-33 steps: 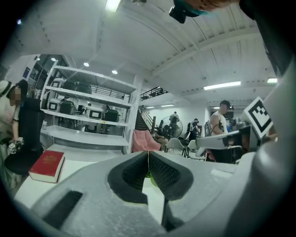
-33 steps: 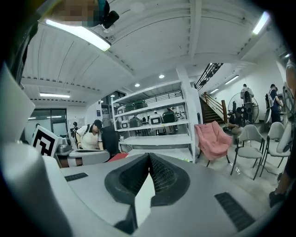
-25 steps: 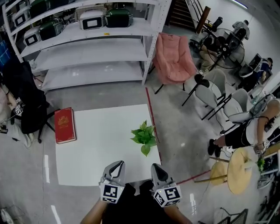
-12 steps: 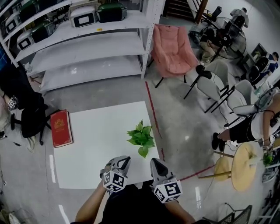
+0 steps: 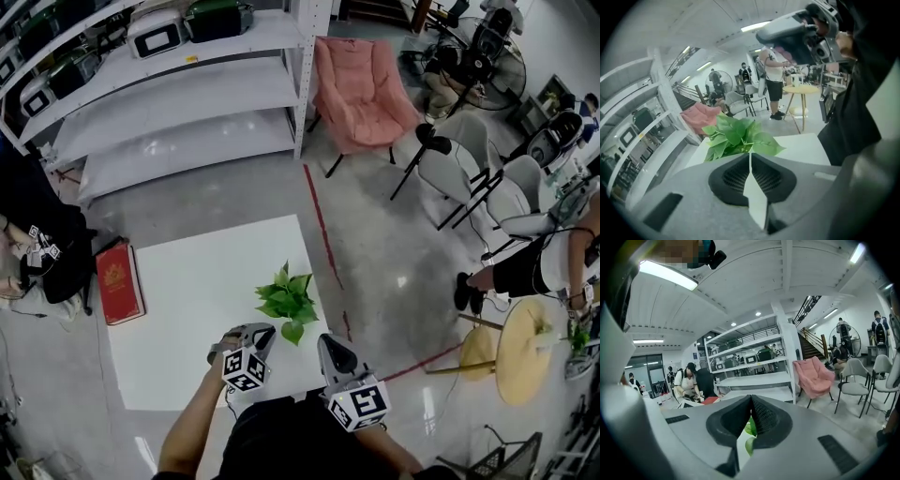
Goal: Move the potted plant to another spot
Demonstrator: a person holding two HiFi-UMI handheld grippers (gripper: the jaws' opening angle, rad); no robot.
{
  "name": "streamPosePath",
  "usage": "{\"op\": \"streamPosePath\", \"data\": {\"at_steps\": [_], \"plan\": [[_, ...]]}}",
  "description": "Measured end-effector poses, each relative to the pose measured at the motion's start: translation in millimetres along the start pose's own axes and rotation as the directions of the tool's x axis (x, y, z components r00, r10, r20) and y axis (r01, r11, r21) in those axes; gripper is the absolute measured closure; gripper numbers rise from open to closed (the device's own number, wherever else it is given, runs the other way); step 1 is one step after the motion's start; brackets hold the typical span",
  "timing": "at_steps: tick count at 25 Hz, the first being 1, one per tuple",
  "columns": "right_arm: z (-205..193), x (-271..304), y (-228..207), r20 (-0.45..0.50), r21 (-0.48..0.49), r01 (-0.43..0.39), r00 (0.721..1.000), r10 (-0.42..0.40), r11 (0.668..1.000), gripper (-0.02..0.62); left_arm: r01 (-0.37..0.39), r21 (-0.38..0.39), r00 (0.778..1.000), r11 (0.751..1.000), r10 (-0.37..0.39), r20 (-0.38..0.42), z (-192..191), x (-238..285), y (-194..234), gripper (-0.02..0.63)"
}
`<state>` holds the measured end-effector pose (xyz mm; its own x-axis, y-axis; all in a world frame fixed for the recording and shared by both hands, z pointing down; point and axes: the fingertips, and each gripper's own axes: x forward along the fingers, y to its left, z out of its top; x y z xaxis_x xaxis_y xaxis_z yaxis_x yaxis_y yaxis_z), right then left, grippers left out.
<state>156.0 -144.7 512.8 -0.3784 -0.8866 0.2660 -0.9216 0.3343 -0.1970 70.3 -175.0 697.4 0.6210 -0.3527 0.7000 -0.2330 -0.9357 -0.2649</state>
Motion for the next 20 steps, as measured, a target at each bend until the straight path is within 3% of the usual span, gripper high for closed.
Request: {"op": "streamPosePath", "data": {"at_steps": [8,15,20], "plan": [[-1,5,-25,-0.010,0.023,0.003,1.000,-0.003,1.000,0.583,0.123,0.085,0.988,0.989,-0.115,-0.099,4,38,-1,0.546],[-2,2,-47,-0.026,0.040,0.032,0.999,-0.031,0.999,0.583,0.176,0.145,0.977,0.974,-0.155,-0.149,10,58,2,0.545],[-2,2,-59,-0.026,0.047,0.045,0.999,-0.044,0.998,0.583,0.242,0.193,0.955,0.951,-0.198,-0.223,1,69,-3,0.540]]}}
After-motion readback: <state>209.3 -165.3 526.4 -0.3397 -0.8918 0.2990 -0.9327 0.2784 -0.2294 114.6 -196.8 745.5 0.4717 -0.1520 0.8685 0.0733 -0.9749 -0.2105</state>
